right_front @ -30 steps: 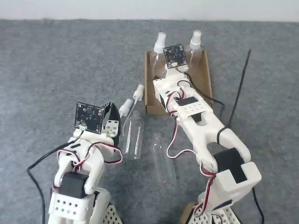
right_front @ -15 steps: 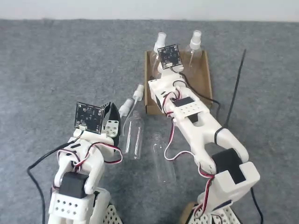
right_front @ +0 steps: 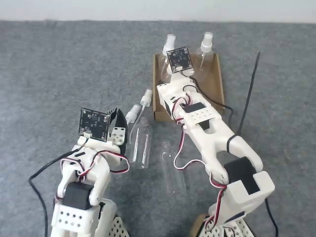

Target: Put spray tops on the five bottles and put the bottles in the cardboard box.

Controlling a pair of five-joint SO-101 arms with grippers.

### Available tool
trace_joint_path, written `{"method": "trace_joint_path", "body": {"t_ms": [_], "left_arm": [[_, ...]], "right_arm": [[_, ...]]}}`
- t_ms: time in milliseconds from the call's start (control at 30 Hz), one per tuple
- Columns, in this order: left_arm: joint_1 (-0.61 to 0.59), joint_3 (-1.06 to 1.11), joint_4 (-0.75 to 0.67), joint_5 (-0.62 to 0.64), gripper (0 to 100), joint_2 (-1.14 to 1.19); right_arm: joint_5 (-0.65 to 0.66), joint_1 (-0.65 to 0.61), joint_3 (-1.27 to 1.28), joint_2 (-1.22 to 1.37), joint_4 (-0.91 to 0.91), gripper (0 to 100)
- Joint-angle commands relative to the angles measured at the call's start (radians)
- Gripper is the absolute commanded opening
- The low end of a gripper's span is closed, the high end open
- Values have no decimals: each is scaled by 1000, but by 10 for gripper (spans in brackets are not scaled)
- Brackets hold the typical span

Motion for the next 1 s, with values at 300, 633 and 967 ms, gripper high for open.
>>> {"method": "trace_joint_path", "body": {"t_ms": [300,633,967], "left_arm": [[-5,-13,-29,5,13,-15],[-5,-13,-29,5,13,-15],[-5,-13,-29,5,13,-15]], "right_arm": [[12,22,-68,-21,-13,20],[8,16,-64,-21,-12,20],[6,16,-63,-21,-5,145]]}}
